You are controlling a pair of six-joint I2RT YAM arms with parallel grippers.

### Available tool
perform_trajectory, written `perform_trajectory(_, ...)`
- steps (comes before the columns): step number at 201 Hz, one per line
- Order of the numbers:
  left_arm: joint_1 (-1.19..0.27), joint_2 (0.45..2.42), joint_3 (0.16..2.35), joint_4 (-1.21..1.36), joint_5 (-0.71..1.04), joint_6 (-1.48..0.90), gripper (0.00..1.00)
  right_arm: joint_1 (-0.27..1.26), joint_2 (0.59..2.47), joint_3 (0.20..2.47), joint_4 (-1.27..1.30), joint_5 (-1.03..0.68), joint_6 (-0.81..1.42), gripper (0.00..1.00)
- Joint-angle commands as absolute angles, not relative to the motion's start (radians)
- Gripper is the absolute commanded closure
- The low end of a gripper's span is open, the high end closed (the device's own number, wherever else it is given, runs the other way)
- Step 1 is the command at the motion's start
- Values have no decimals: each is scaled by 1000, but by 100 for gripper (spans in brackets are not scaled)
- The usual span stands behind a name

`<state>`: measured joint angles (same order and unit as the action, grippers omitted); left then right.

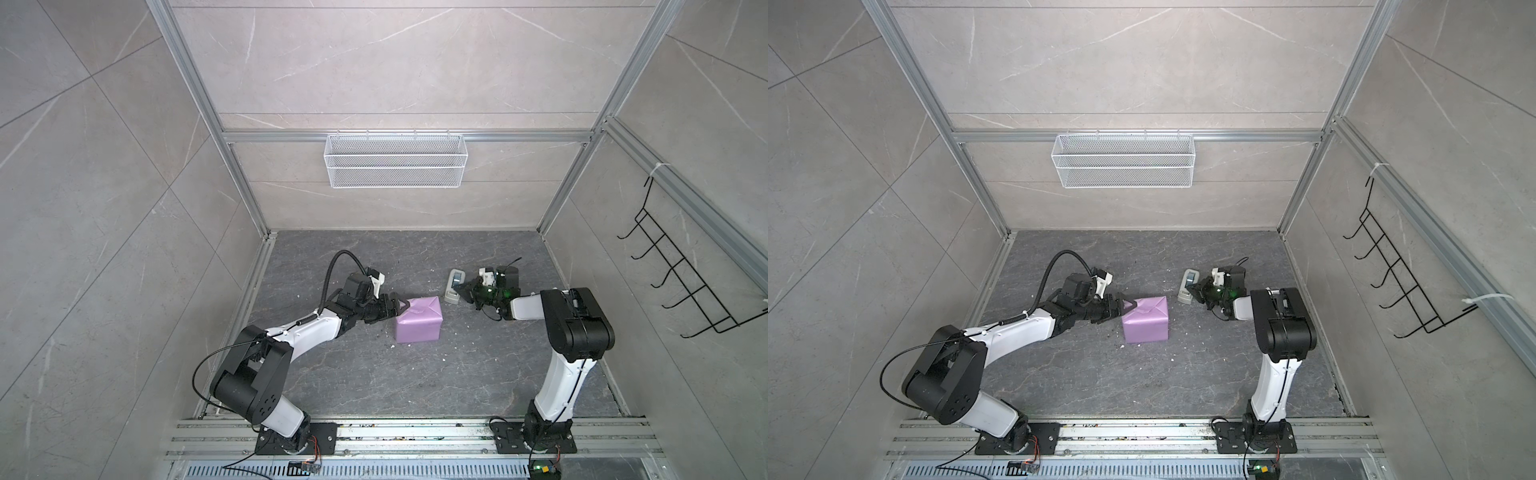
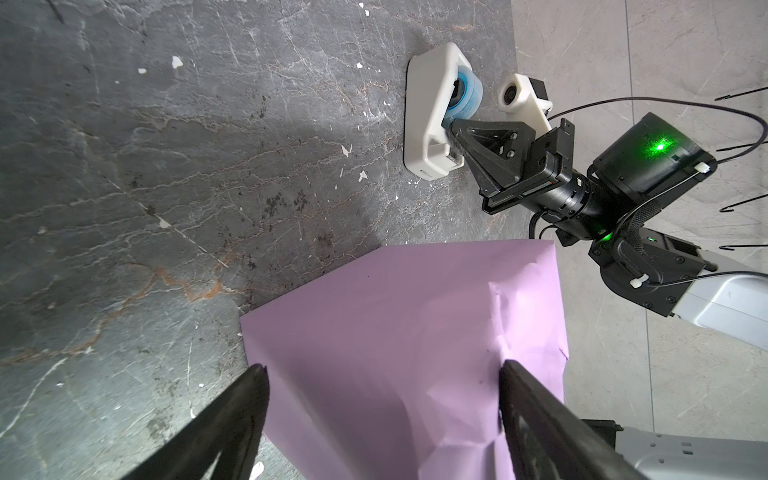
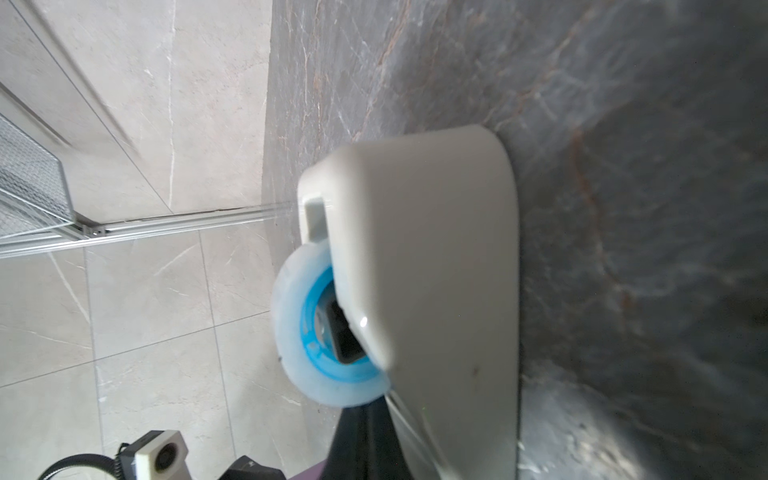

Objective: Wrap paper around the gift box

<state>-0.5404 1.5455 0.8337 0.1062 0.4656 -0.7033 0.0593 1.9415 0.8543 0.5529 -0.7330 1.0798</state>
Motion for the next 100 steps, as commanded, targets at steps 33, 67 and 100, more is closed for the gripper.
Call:
perform_trajectory(33, -544, 1552, 819, 32, 454, -667, 13, 67, 1898, 843, 648, -744, 1167, 100)
perform_trajectory(67, -544, 1554, 818, 33, 456, -667, 13, 67, 1889, 834, 664, -747, 1181, 100)
perform_trajectory(100, -544, 1555, 818, 33, 454, -665, 13, 68, 1882, 830, 686, -753, 1204, 100)
